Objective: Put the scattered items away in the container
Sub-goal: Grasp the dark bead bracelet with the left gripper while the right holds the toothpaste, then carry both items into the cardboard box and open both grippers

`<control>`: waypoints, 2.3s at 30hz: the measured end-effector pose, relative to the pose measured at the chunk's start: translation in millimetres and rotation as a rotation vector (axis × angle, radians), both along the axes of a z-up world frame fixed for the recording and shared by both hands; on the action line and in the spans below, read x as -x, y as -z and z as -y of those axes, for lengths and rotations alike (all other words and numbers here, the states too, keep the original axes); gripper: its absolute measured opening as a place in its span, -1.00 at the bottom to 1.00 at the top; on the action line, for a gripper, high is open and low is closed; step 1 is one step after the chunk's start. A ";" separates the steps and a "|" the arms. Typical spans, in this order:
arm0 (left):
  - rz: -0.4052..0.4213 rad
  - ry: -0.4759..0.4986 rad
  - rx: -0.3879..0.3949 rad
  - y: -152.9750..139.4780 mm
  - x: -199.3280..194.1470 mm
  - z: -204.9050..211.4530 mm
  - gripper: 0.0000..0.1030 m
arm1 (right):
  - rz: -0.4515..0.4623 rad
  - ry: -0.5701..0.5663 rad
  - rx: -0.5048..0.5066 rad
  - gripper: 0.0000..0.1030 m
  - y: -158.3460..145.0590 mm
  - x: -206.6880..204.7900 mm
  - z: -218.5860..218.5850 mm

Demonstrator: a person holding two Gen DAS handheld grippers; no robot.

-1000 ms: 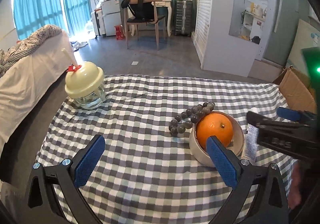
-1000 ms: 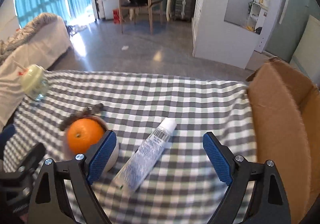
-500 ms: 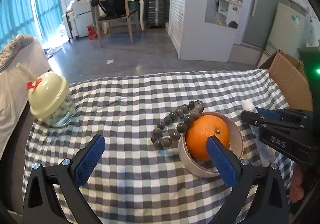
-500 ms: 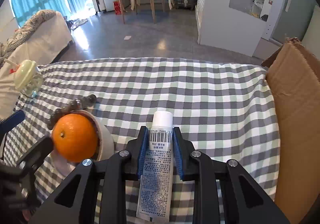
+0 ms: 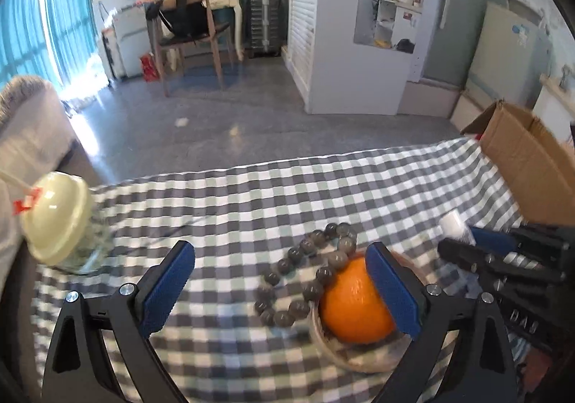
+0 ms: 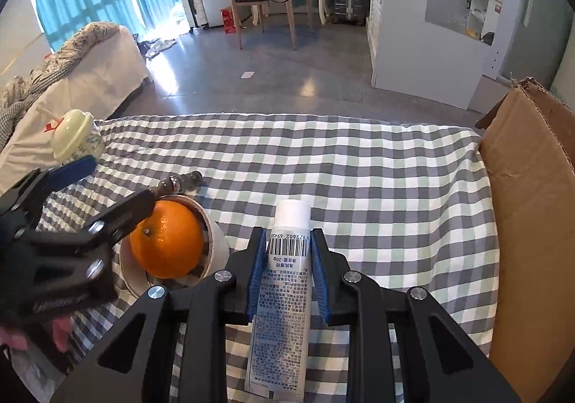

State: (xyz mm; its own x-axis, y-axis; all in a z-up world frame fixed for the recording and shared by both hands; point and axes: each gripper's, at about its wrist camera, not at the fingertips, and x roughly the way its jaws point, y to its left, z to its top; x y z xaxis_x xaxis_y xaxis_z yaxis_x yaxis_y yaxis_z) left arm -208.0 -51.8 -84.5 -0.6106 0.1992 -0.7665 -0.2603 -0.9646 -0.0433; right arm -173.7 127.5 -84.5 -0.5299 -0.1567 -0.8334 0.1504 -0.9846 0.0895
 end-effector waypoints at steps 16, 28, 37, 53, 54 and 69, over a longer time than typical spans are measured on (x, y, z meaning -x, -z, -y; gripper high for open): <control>0.147 0.018 -0.111 4.2 13.3 24.5 -0.79 | -0.010 0.007 0.019 -0.52 -1.7 13.7 -8.3; 0.015 0.007 -0.093 -60.1 -26.9 23.3 -0.79 | -0.103 -0.021 0.041 -0.52 -42.4 -8.5 2.9; -0.082 0.074 -0.083 -109.1 -62.5 -10.6 -0.79 | -0.197 -0.016 0.042 -0.53 -85.1 -43.6 -3.3; -0.197 0.269 -0.103 -169.9 -104.6 -126.5 -0.79 | -0.372 0.133 0.039 -0.53 -150.5 -108.2 -87.3; -0.206 0.289 -0.109 -174.1 -107.1 -137.2 -0.79 | -0.382 0.148 0.032 -0.53 -153.9 -111.7 -94.2; -0.177 0.474 -0.147 -174.2 -117.5 -294.7 -0.79 | -0.359 0.444 -0.060 -0.53 -152.9 -144.0 -225.9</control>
State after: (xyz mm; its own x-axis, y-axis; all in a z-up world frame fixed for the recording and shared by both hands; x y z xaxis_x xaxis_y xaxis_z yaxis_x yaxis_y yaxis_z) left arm -90.5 242.9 89.7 -0.5448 0.5828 -0.6029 -0.6824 -0.7260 -0.0851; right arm -29.7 353.4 68.4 -0.7855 0.1873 -0.5898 -0.2680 -0.9620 0.0514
